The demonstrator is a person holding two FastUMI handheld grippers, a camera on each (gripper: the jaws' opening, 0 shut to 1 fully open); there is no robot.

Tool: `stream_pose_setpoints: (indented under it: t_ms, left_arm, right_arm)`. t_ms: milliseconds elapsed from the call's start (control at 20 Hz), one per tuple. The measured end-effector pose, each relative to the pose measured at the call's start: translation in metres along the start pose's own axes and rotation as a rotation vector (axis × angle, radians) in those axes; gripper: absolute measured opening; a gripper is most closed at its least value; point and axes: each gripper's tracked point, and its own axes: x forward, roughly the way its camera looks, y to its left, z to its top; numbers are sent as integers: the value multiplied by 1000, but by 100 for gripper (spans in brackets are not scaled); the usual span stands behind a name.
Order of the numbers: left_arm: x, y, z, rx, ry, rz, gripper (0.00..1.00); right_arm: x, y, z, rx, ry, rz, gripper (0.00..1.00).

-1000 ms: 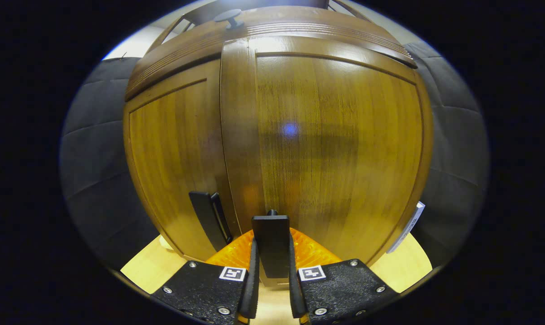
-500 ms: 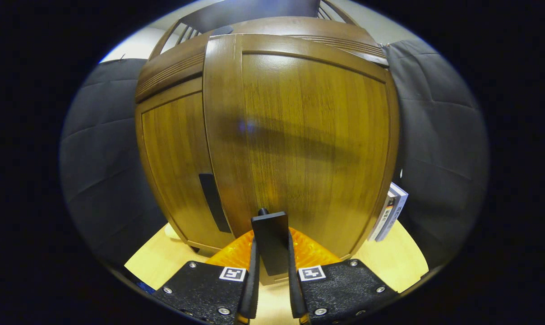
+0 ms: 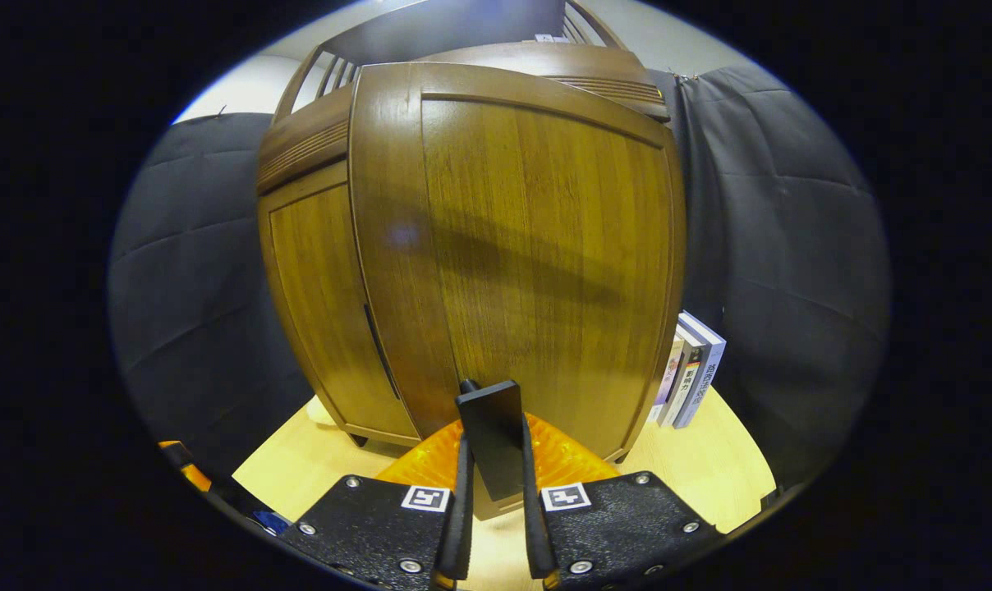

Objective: Open the right door of the double-door shoe cabinet with the right hand, and open the left door with the left hand.

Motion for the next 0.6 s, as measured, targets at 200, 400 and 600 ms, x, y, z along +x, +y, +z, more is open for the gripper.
stream_pose_setpoints:
  t_ms: [200,400,600]
  left_arm:
    - [-1,-4,3,11,0,34,100]
    - [1,-4,4,34,17,86,100]
    - [4,-7,11,33,13,105,95]
  right_arm:
    - [-19,-15,-7,-7,6,54,27]
    - [-46,-42,-15,-6,6,119,27]
    - [-67,-81,-19,4,11,158,24]
